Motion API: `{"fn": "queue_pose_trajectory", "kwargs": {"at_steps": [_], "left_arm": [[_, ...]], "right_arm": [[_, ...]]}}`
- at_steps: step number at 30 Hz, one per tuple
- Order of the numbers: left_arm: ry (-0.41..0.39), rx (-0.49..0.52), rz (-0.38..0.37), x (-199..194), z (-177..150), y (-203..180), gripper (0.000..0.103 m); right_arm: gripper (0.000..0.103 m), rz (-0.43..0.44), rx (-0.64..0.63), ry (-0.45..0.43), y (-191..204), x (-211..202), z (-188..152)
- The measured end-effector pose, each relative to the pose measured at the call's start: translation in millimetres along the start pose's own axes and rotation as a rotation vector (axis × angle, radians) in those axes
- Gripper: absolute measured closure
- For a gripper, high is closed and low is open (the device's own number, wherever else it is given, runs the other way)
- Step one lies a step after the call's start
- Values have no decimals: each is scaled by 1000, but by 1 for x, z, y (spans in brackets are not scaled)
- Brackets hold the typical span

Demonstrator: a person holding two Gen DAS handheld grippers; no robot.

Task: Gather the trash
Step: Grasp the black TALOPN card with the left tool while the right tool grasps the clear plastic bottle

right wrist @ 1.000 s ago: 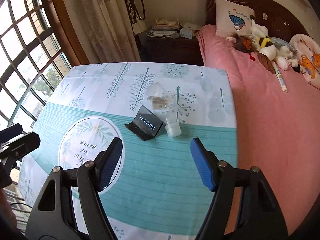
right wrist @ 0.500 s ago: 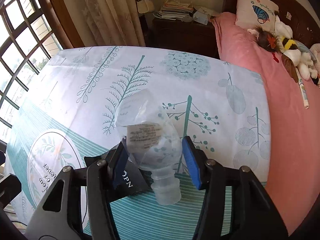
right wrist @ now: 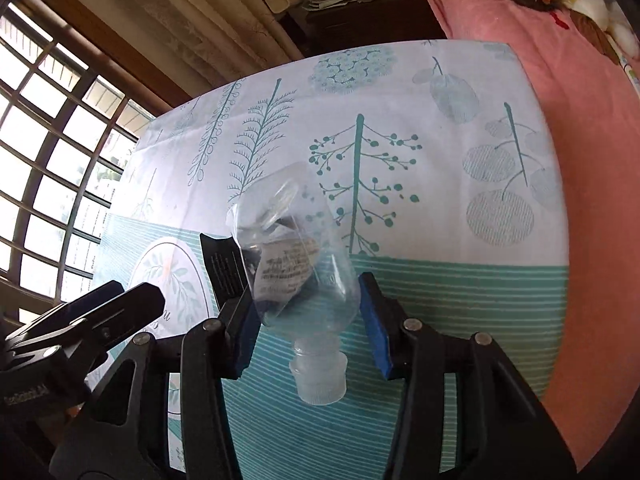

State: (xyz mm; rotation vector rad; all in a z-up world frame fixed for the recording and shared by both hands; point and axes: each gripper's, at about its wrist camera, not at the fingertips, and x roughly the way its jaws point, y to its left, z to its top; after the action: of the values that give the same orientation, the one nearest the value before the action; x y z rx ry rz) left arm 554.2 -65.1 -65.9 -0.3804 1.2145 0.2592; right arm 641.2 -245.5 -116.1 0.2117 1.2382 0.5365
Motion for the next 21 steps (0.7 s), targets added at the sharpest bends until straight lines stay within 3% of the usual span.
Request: {"fn": "queue_pose_trajectory", "kwargs": {"at_steps": [7, 15, 21], "left_arm": [[59, -25, 23, 28, 17, -28, 15], [144, -11, 162, 66, 35, -62, 15], [190, 25, 220, 84, 40, -82, 17]], "right_arm": [[60, -51, 40, -76, -19, -23, -7], [60, -93, 63, -119, -39, -47, -17], [60, -98, 64, -119, -47, -52, -25]]}}
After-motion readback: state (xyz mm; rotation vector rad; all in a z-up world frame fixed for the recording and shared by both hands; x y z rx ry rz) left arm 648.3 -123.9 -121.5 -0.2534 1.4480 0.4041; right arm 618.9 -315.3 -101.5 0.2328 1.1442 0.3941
